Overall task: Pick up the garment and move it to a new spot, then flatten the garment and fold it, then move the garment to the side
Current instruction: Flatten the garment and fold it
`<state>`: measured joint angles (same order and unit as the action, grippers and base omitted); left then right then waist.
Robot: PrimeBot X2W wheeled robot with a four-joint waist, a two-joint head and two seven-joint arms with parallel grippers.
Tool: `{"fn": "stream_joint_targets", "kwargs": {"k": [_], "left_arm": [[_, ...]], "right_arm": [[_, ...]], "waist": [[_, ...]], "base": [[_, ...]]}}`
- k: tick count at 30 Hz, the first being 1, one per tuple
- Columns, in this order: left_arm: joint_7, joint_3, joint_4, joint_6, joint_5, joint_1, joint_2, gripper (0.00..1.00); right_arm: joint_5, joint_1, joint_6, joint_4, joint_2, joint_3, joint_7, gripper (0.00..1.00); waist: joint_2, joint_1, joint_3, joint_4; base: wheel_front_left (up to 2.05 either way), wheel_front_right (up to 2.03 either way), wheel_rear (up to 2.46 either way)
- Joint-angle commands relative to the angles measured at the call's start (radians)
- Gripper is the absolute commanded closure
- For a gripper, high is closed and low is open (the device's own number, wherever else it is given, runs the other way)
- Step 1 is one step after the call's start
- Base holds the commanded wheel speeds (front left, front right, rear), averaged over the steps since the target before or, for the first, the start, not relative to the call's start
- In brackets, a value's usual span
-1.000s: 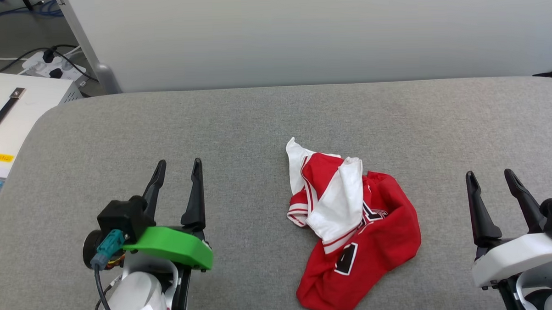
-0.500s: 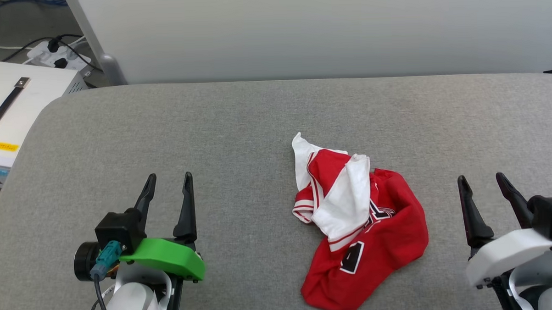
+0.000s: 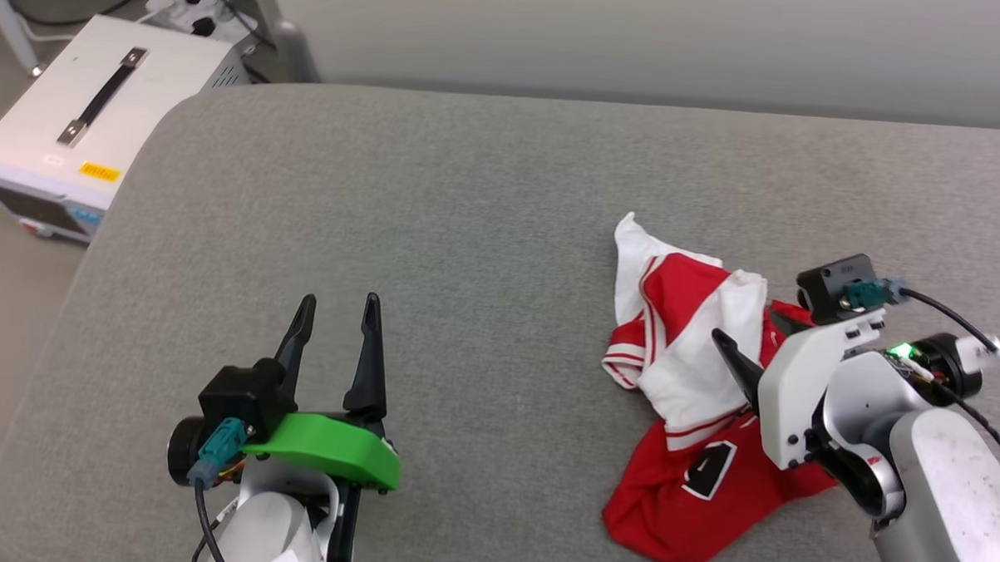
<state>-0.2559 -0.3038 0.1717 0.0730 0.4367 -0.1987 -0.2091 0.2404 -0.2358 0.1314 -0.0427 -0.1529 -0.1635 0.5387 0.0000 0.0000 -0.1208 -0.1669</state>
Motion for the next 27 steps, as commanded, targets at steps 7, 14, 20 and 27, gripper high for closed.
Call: {"fn": "stream_joint_targets", "kwargs": {"k": [7, 14, 20, 27], "left_arm": [[-0.006, 0.037, 0.018, -0.038, -0.033, -0.030, 0.037, 0.00], [-0.006, 0.077, 0.032, -0.059, -0.056, -0.016, 0.053, 0.00], [-0.006, 0.098, 0.039, -0.073, -0.070, -0.009, 0.053, 0.00], [-0.006, 0.116, 0.045, -0.082, -0.078, 0.003, 0.050, 0.00]], "right_arm": [[0.007, -0.070, -0.001, -0.090, -0.035, -0.023, 0.073, 0.00], [0.033, -0.092, -0.001, -0.078, -0.040, -0.025, 0.080, 1.00], [0.029, -0.131, -0.001, -0.006, -0.049, 0.010, 0.017, 1.00], [0.002, -0.096, -0.001, 0.064, -0.048, 0.202, -0.024, 1.00]], "waist": [[0.0000, 0.0000, -0.053, -0.069], [0.0000, 0.0000, -0.041, -0.048], [0.0000, 0.0000, -0.023, -0.001], [0.0000, 0.0000, -0.006, 0.060]], "base": [[0.00, 0.00, 0.00], [0.00, 0.00, 0.00], [0.00, 0.00, 0.00], [0.00, 0.00, 0.00]]}}
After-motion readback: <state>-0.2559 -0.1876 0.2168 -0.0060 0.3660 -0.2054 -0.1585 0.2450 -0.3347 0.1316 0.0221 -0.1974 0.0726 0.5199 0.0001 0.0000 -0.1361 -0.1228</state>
